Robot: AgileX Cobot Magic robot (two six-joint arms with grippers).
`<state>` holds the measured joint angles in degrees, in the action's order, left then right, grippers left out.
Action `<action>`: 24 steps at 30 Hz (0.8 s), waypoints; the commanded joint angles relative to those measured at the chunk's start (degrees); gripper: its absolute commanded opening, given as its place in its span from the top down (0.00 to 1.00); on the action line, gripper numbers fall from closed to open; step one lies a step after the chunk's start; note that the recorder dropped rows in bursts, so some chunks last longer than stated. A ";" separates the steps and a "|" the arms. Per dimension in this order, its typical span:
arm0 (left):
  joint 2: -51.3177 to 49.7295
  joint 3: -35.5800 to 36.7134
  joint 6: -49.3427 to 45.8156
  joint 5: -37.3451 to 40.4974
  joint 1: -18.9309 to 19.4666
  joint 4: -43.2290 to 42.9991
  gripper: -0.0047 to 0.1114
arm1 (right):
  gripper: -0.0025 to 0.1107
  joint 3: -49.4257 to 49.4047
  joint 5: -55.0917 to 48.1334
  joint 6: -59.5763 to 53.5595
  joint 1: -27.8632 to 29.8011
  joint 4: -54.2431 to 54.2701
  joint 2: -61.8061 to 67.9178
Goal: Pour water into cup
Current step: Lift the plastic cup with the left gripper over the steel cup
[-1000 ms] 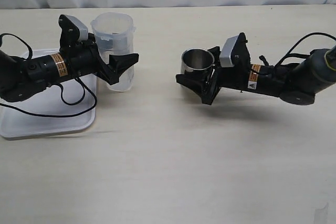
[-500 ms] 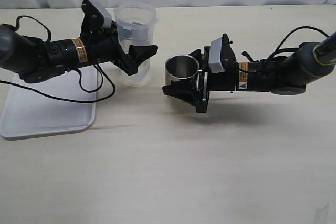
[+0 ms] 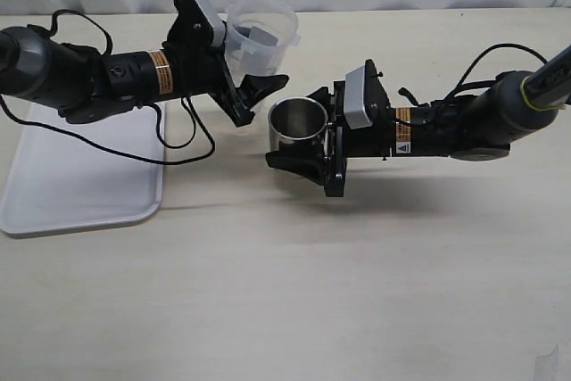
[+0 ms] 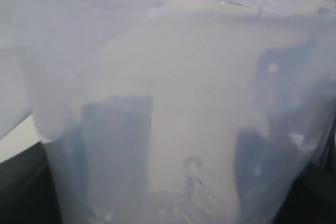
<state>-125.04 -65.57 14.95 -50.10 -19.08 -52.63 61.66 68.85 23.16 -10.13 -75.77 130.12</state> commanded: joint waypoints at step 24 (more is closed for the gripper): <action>1.01 -0.41 -29.57 -3.21 -0.97 -0.64 0.96 | 0.94 0.32 1.11 0.04 -0.05 0.33 -0.56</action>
<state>-125.04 -65.57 -11.94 -50.20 -19.90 -53.86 61.66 68.85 23.16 -10.13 -75.77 130.12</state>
